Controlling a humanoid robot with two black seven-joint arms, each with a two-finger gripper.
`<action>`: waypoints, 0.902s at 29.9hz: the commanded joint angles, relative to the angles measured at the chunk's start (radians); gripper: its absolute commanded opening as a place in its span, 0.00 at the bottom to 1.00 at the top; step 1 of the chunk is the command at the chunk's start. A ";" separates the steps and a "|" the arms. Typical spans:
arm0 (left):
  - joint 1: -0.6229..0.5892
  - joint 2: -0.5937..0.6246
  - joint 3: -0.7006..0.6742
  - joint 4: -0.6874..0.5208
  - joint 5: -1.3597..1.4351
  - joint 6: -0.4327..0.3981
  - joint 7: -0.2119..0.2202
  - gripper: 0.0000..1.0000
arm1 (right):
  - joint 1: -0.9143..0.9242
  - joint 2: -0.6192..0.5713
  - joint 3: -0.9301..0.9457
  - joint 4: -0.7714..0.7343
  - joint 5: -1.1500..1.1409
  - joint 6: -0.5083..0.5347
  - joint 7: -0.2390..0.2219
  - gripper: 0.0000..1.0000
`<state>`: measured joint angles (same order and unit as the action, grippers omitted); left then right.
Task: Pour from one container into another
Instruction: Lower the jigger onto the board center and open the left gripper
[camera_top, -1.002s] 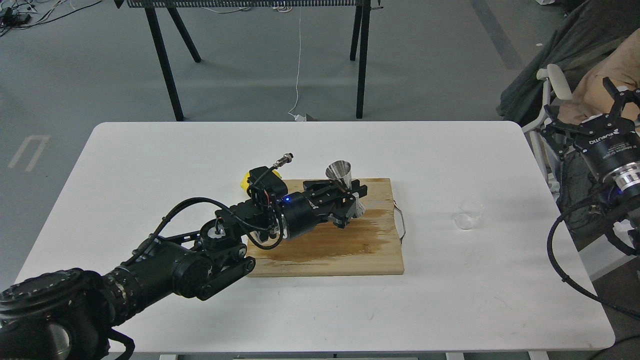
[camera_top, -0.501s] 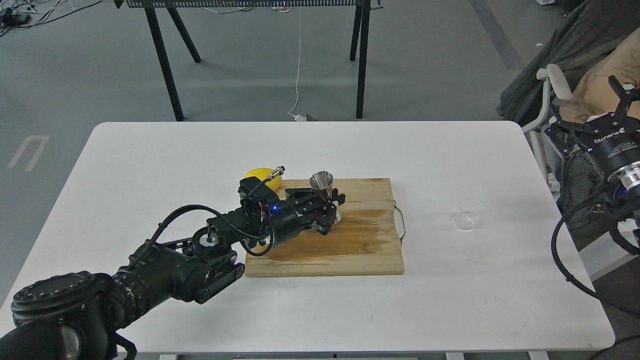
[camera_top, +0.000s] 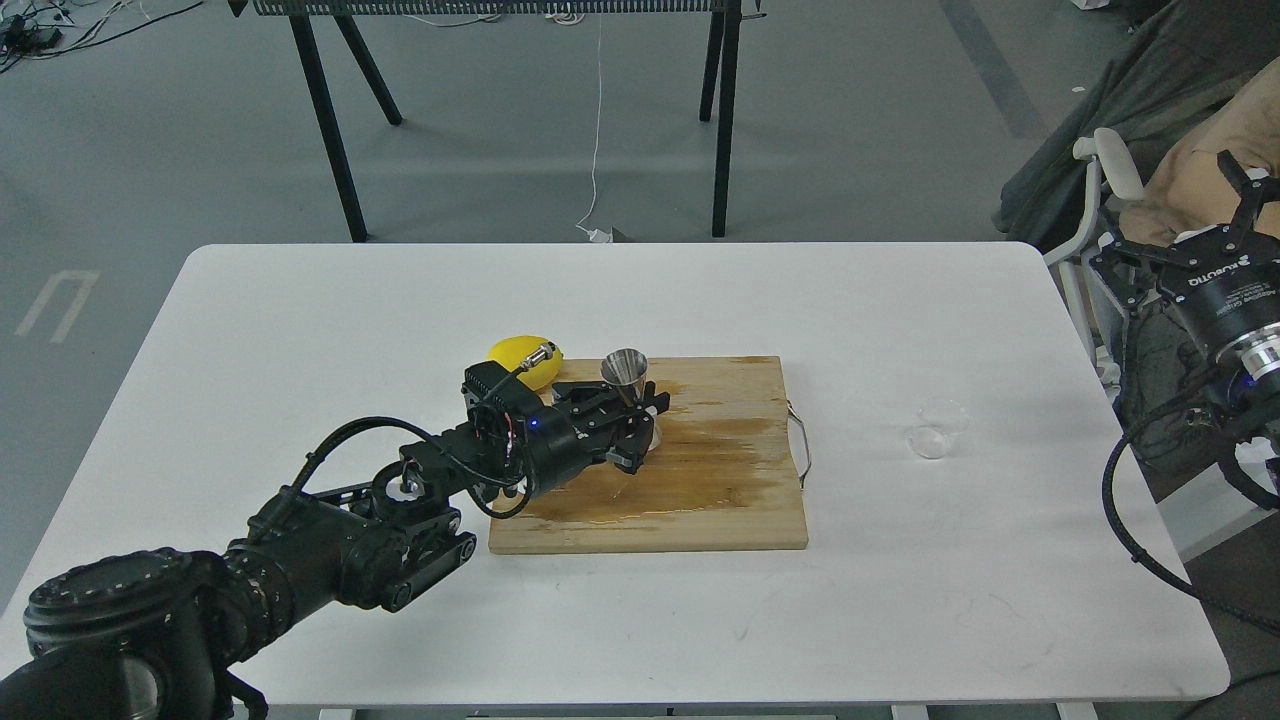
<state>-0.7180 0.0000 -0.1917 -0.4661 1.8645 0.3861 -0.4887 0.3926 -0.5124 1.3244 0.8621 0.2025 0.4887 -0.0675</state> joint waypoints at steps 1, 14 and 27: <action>0.000 0.000 0.000 0.000 -0.001 0.000 0.000 0.14 | 0.000 0.000 0.001 0.000 0.000 0.000 0.000 0.99; 0.017 0.000 0.000 0.000 -0.002 -0.001 0.000 0.28 | 0.000 -0.002 0.002 0.000 0.000 0.000 0.000 0.99; 0.017 0.000 -0.003 -0.002 -0.004 0.000 0.000 0.79 | -0.001 -0.002 0.002 0.000 0.000 0.000 0.000 0.99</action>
<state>-0.7011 0.0000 -0.1932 -0.4664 1.8616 0.3859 -0.4887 0.3911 -0.5134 1.3270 0.8622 0.2025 0.4887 -0.0675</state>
